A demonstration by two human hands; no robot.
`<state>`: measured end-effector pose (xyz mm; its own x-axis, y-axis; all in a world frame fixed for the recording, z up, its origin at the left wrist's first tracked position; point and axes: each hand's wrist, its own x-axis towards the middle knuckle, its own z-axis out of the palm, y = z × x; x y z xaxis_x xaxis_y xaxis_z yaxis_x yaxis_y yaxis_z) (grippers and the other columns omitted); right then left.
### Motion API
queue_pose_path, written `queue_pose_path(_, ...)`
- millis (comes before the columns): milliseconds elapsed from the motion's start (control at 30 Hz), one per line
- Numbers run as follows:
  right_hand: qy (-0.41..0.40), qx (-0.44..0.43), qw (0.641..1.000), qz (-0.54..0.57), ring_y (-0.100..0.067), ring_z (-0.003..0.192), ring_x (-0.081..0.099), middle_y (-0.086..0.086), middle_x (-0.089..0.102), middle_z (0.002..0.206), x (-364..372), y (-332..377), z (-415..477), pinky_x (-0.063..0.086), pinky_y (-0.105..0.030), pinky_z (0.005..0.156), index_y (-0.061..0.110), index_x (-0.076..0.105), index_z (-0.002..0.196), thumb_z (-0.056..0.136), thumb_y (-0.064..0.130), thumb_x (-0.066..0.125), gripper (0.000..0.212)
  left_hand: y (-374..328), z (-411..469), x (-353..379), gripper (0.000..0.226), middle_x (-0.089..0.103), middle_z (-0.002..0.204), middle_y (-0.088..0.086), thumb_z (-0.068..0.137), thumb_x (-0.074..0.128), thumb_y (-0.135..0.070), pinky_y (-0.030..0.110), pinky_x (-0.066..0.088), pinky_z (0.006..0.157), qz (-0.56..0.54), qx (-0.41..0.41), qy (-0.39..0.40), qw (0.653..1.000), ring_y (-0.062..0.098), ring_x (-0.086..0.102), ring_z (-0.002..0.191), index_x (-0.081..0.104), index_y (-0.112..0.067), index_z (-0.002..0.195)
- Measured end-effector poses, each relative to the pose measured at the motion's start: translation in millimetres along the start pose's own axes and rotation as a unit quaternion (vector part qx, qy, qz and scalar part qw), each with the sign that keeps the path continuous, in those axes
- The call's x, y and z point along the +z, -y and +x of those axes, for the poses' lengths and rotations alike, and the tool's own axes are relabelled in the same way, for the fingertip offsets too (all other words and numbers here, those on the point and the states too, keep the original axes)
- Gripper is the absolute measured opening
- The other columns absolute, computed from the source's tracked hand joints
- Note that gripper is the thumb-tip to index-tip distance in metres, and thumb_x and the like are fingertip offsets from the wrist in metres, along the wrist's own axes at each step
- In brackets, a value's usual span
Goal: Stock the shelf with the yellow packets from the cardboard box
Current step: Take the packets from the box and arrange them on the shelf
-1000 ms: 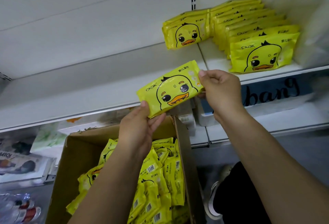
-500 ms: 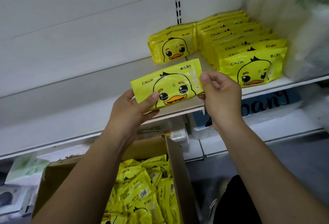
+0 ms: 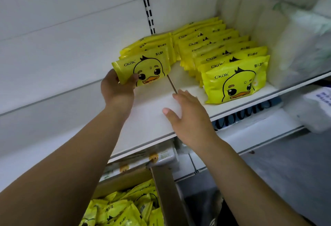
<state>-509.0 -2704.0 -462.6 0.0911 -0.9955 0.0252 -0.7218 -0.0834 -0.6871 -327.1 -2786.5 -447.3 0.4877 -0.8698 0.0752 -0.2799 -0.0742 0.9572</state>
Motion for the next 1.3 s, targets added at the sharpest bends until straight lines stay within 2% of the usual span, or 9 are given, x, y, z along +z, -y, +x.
queue_pose_path(133,0.0,-0.022,0.996,-0.09,-0.019,0.154,0.012,-0.003,0.023,0.165,9.0,-6.2,6.0,0.006,-0.034,0.125,0.017,0.041,0.151,0.099,0.05,0.05,0.062,5.3,19.6,18.7,0.017,0.068,0.079,-0.009,0.083,0.082,-0.03,0.038,0.054,0.075,0.083,0.038,-0.007,0.996,0.018,0.063,0.077,0.067,-0.024,0.09)
queue_pose_path(300,-0.01,-0.025,0.993,-0.111,-0.019,0.154,0.01,0.0,0.019,0.166,11.3,-6.1,6.4,0.006,-0.036,0.124,0.021,0.038,0.152,0.1,0.052,0.047,0.062,10.2,30.6,27.9,0.019,0.068,0.079,-0.008,0.084,0.081,-0.034,0.034,0.05,0.074,0.118,0.058,0.012,0.991,0.02,0.062,0.079,0.069,-0.021,0.091)
queue_pose_path(533,-0.049,-0.033,0.992,-0.115,-0.022,0.149,0.024,-0.002,0.035,0.16,17.8,-9.2,10.7,0.018,-0.037,0.118,0.02,0.052,0.143,0.096,0.055,0.051,0.058,9.7,27.8,29.8,0.035,0.06,0.081,-0.01,0.085,0.08,-0.042,0.021,0.039,0.059,0.151,0.049,0.009,0.987,0.018,0.058,0.082,0.063,-0.015,0.099)
queue_pose_path(667,-0.047,-0.037,0.991,-0.12,-0.021,0.15,0.023,0.0,0.033,0.161,17.1,-14.4,12.9,0.016,-0.035,0.118,0.02,0.05,0.144,0.096,0.055,0.053,0.059,7.0,10.7,9.5,0.041,0.064,0.1,-0.007,0.083,0.082,-0.042,0.025,0.048,0.082,0.148,0.032,0.016,0.988,0.015,0.062,0.097,0.059,-0.021,0.11)
queue_pose_path(733,-0.075,-0.038,0.994,-0.073,-0.024,0.144,0.036,-0.003,0.045,0.154,18.5,-13.0,10.7,0.024,-0.037,0.118,0.015,0.057,0.139,0.095,0.049,0.059,0.055,7.5,-6.6,-9.9,0.043,0.064,0.107,-0.007,0.084,0.081,-0.043,0.029,0.05,0.093,0.149,0.031,0.034,0.988,0.014,0.061,0.105,0.059,-0.02,0.113)
queue_pose_path(900,-0.146,-0.102,0.982,0.068,-0.022,0.127,0.054,-0.002,0.064,0.133,30.8,6.2,-23.5,0.045,-0.035,0.105,0.01,0.068,0.125,0.093,0.032,0.069,0.039,19.3,-76.3,-81.3,0.045,0.062,0.12,-0.005,0.094,0.071,-0.043,0.024,0.041,0.094,0.204,0.043,0.051,0.977,0.01,0.056,0.111,0.061,-0.015,0.128)
queue_pose_path(1067,-0.039,-0.188,0.977,0.097,-0.011,0.122,0.053,0.005,0.066,0.126,51.3,31.3,-87.7,0.039,-0.022,0.102,0.016,0.07,0.121,0.091,0.033,0.071,0.034,45.4,-156.6,-167.1,0.035,0.067,0.117,-0.007,0.094,0.07,-0.043,0.028,0.044,0.095,0.239,0.036,0.007,0.97,0.01,0.058,0.111,0.066,-0.02,0.12)
queue_pose_path(1133,0.019,-0.203,0.972,0.113,-0.011,0.114,0.056,0.006,0.069,0.116,63.0,42.4,-113.3,0.043,-0.024,0.098,0.018,0.072,0.116,0.089,0.034,0.074,0.032,60.9,-190.7,-201.8,0.032,0.067,0.118,-0.006,0.094,0.071,-0.041,0.029,0.043,0.095,0.26,0.018,-0.02,0.965,0.011,0.058,0.113,0.067,-0.021,0.119)
queue_pose_path(1300,0.22,-0.106,0.953,0.177,-0.007,0.091,0.064,0.009,0.073,0.096,106.6,65.2,-168.2,0.053,-0.033,0.087,0.021,0.077,0.096,0.085,0.032,0.079,0.016,104.7,-264.7,-276.5,0.047,0.063,0.123,0.002,0.094,0.067,-0.048,0.035,0.046,0.093,0.356,-0.05,-0.062,0.931,0.018,0.057,0.116,0.062,-0.014,0.125)
